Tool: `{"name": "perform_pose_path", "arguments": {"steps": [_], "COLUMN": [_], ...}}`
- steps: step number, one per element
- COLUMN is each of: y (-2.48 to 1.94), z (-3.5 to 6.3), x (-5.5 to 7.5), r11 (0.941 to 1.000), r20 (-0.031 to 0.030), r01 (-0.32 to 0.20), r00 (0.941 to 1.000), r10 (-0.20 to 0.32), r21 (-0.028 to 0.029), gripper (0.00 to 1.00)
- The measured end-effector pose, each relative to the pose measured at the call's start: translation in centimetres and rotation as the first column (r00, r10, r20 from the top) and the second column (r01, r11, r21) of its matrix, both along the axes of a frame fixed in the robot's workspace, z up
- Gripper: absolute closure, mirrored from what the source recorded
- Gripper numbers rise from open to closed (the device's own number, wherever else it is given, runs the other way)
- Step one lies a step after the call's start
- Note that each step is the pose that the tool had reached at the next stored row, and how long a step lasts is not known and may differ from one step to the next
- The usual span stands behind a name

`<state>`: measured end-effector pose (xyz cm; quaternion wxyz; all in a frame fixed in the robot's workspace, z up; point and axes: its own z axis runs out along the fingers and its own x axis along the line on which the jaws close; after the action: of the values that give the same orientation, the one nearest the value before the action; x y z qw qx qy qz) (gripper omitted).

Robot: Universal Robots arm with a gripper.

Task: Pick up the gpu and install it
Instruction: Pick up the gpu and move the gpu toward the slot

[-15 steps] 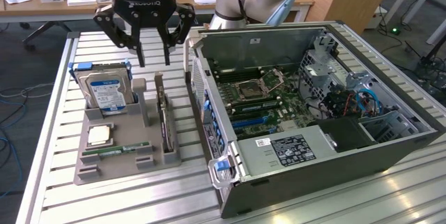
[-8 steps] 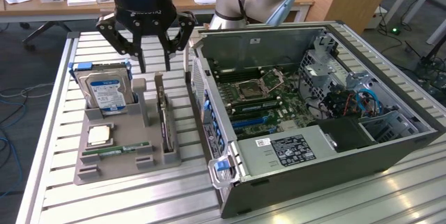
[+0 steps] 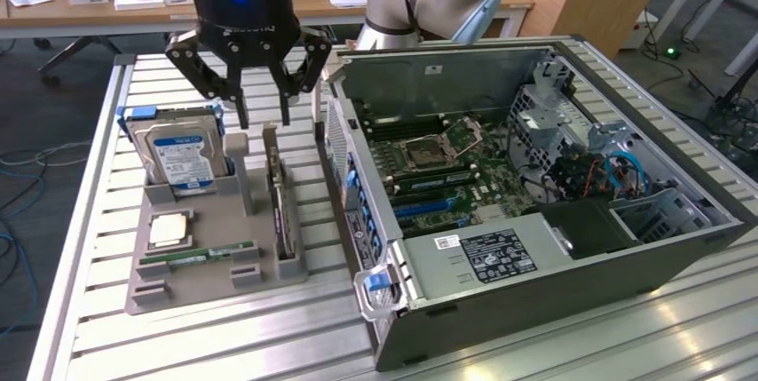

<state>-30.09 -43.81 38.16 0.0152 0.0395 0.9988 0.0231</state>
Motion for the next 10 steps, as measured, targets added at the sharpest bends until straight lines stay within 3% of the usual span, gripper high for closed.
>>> {"name": "perform_pose_path", "arguments": {"steps": [10], "y": [0.00], "z": [-1.82], "x": [0.0], "r11": [1.0000], "r20": [0.0000], "r01": [0.000], "r00": [1.0000], "r10": [0.000], "r21": [0.0000], "gripper": [0.53]}}
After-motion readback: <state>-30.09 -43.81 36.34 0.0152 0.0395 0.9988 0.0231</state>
